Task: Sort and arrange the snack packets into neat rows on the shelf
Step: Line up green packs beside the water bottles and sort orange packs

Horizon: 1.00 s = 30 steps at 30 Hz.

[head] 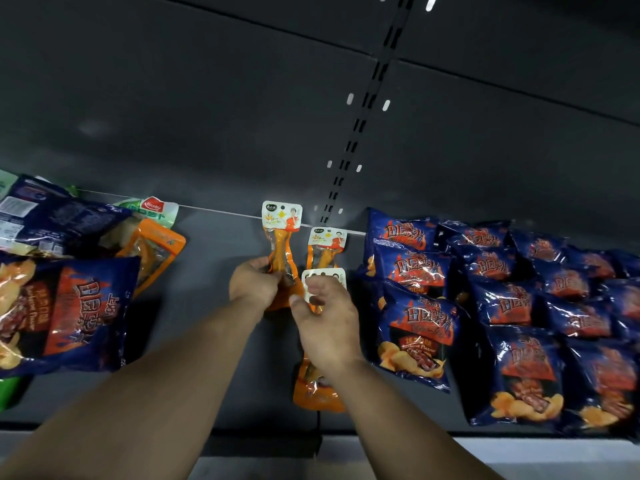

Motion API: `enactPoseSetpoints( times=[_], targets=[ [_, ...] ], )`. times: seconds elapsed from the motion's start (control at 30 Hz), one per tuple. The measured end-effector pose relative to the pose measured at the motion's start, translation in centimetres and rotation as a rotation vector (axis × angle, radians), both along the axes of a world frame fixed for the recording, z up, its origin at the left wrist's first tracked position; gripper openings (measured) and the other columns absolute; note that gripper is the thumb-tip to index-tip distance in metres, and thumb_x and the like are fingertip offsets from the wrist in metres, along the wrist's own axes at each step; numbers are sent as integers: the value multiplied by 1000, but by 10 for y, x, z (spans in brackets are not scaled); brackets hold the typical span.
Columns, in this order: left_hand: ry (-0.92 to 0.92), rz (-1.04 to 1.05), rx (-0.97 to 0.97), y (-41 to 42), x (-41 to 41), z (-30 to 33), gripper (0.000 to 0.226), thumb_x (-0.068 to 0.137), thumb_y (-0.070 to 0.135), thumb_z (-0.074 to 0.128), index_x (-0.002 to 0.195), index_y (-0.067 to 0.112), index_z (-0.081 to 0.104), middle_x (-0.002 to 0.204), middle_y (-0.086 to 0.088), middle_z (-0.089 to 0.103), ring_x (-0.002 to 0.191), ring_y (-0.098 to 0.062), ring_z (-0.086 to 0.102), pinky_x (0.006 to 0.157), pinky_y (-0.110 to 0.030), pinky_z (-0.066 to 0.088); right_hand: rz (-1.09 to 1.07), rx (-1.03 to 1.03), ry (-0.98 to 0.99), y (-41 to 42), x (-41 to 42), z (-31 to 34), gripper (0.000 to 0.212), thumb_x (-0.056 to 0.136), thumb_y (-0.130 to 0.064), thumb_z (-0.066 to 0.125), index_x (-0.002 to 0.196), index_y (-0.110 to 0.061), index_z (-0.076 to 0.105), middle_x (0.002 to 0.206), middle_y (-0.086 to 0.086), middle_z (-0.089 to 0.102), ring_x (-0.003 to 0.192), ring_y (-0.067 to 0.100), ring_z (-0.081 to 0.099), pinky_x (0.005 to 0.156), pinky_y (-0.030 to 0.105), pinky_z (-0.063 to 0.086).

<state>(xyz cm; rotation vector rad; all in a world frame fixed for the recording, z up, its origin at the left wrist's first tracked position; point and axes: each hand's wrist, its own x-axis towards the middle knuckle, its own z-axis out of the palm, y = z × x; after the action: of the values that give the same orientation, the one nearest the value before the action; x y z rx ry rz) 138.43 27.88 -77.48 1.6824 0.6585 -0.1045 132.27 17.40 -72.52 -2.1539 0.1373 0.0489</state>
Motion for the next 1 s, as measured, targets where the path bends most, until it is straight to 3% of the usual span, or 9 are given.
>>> enactPoseSetpoints(
  times=[0.23, 0.53, 0.8, 1.0],
  targets=[
    [141, 4, 279, -9, 12, 1, 33, 87, 18, 63, 121, 16, 64, 125, -8, 63, 117, -26, 57, 98, -30, 43, 38, -16, 19, -12, 0, 0, 30, 87, -24, 65, 116, -18, 60, 109, -11, 52, 107, 5, 50, 96, 17, 40],
    [131, -55, 387, -12, 8, 1, 29, 88, 26, 63, 115, 18, 67, 117, -6, 66, 112, -26, 59, 92, -30, 46, 32, 10, 76, -17, 1, -4, 31, 88, -27, 65, 117, -23, 58, 117, -9, 53, 108, 5, 50, 93, 17, 40],
    [155, -134, 477, -10, 2, 5, 25, 92, 32, 54, 103, 16, 71, 101, -8, 68, 93, -25, 61, 69, -26, 41, 22, 10, 85, -14, 0, -8, 32, 87, -24, 66, 117, -20, 59, 113, -9, 52, 104, 2, 47, 97, 19, 41],
    [154, -162, 474, -10, 0, 1, 27, 91, 34, 55, 101, 15, 71, 104, -10, 69, 102, -28, 62, 76, -28, 45, 31, -1, 95, -13, -1, -9, 33, 88, -25, 65, 119, -20, 57, 118, -8, 53, 107, 3, 47, 99, 23, 42]
  ],
)
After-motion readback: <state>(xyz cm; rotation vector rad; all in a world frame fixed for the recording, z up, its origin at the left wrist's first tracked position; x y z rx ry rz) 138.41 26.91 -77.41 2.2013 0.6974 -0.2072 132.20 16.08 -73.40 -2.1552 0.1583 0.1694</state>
